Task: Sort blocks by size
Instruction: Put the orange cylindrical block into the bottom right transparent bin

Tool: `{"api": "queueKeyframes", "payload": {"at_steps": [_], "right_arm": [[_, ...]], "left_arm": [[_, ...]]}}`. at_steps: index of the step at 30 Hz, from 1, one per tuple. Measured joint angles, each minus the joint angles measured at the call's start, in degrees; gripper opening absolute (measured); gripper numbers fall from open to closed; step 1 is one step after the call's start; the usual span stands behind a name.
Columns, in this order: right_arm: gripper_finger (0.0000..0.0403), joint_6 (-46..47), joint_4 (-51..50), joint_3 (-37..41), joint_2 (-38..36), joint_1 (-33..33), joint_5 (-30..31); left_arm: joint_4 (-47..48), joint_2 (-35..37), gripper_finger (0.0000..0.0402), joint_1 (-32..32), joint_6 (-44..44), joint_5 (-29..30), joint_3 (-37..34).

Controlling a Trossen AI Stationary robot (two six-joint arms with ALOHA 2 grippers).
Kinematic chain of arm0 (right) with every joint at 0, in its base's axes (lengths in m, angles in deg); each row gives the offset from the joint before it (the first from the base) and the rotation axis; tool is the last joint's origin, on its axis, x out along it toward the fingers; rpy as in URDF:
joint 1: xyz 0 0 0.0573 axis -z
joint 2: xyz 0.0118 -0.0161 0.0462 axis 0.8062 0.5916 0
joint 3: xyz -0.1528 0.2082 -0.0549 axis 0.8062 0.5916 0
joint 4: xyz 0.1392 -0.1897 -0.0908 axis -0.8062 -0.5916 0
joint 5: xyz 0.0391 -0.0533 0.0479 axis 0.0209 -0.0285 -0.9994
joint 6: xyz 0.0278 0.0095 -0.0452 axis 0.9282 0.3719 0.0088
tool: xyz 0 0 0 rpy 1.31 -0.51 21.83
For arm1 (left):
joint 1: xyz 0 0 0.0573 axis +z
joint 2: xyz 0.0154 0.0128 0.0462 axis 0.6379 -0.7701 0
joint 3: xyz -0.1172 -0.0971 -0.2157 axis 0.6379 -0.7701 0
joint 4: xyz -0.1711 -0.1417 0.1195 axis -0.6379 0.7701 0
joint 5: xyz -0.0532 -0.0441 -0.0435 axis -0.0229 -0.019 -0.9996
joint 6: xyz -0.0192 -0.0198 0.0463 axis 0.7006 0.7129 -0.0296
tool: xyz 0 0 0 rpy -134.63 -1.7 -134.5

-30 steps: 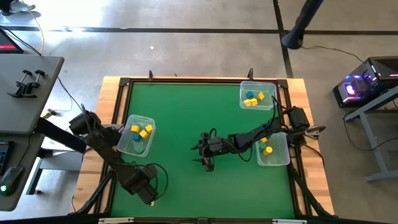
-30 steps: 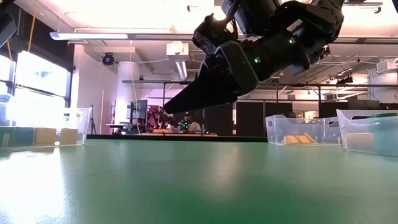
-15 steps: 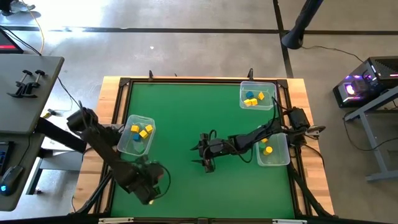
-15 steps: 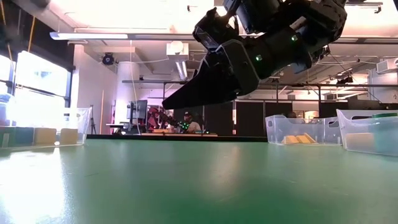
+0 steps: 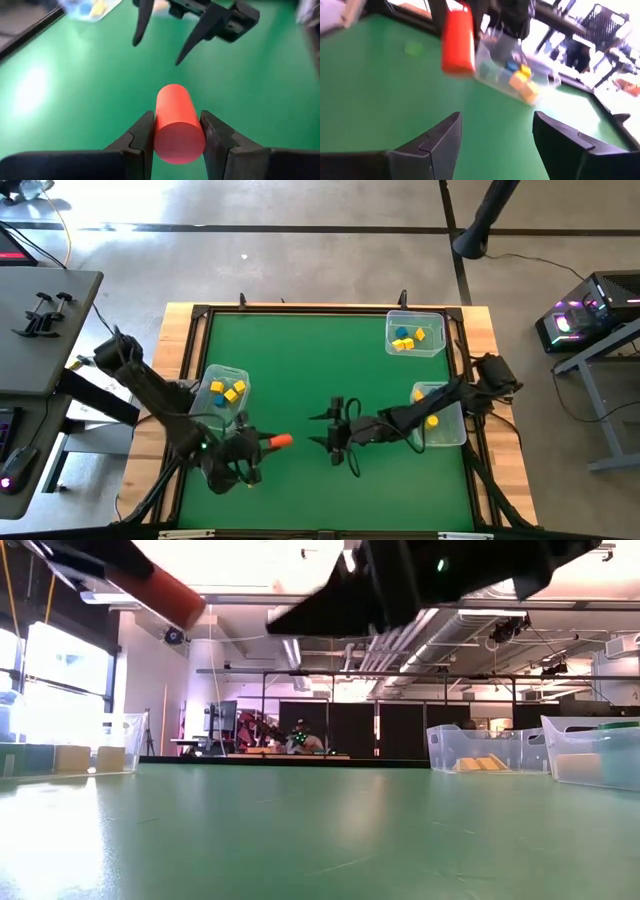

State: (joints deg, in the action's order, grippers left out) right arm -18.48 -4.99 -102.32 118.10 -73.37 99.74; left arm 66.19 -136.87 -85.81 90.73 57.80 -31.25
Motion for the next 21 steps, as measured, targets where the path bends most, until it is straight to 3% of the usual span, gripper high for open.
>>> {"api": "queueKeyframes", "payload": {"at_steps": [5,8,11,14,21], "right_arm": [[0.0233,-4.1,4.5,0.0,-0.5,-2.4,2.1],[0.0233,-7.6,6.7,0.0,-0.5,-3.9,6.8],[0.0233,-9.3,7.7,0.0,-0.5,-4.6,7.7],[0.0233,-9.9,9.8,0.0,-0.5,-4.0,5.3],[0.0233,-7.6,13.5,0.0,-0.5,-1.6,-1.7]], "left_arm": [[-40.1,3.6,0.0093,3.1,-18.8,-1.6,-16.4],[-63.1,3.7,0.0093,5.9,-27.8,-7.5,-25.0],[-79.5,3.3,0.0093,9.0,-31.7,-14.5,-31.0],[-86.8,3.1,0.0093,11.2,-33.7,-18.7,-33.9],[-87.9,2.2,0.0093,14.7,-34.9,-23.4,-32.6]]}}
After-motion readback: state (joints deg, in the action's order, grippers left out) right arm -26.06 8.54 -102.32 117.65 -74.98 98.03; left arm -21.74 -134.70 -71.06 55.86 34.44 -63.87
